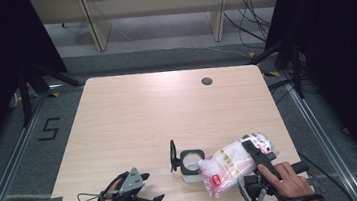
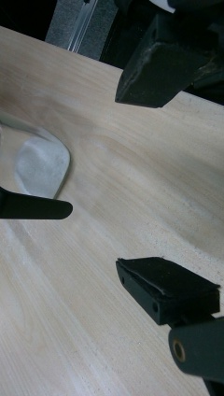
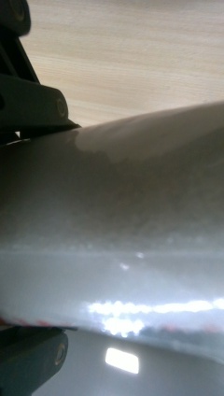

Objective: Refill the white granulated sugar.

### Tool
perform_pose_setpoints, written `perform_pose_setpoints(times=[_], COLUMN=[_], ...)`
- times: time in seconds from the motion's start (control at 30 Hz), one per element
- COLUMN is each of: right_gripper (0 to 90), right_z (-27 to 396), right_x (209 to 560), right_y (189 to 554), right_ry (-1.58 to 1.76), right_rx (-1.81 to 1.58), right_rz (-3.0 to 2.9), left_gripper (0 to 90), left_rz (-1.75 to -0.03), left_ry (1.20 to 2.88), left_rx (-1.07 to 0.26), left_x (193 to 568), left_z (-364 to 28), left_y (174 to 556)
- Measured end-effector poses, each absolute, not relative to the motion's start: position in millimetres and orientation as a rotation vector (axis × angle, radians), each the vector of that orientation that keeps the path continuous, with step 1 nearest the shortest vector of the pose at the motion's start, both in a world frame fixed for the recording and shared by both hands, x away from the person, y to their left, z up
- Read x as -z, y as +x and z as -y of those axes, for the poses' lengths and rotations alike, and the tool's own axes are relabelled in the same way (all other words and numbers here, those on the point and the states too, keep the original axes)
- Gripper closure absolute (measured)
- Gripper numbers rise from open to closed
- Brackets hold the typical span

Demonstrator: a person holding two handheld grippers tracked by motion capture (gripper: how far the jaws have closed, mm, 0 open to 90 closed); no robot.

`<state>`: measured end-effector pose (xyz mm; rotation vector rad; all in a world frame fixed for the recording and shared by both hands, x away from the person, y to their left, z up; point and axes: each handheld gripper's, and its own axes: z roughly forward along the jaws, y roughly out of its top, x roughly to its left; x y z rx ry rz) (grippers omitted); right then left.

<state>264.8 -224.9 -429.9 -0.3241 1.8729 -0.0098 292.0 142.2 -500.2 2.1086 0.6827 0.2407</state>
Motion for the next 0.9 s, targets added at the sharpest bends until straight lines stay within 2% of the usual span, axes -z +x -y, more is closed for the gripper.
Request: perform_pose_setpoints(times=[0.9], right_gripper=[41.0], right_z=[225.4], right_x=[430.6], right_y=[267.5], right_ry=[-0.350], right_rx=[0.013], right_rz=[-1.852], left_gripper=[16.0], left_rz=[-0.688], left_ry=[2.102], left_rx=[-0.241], left_x=[500.4], left_z=[-143.6], left_y=[293.3])
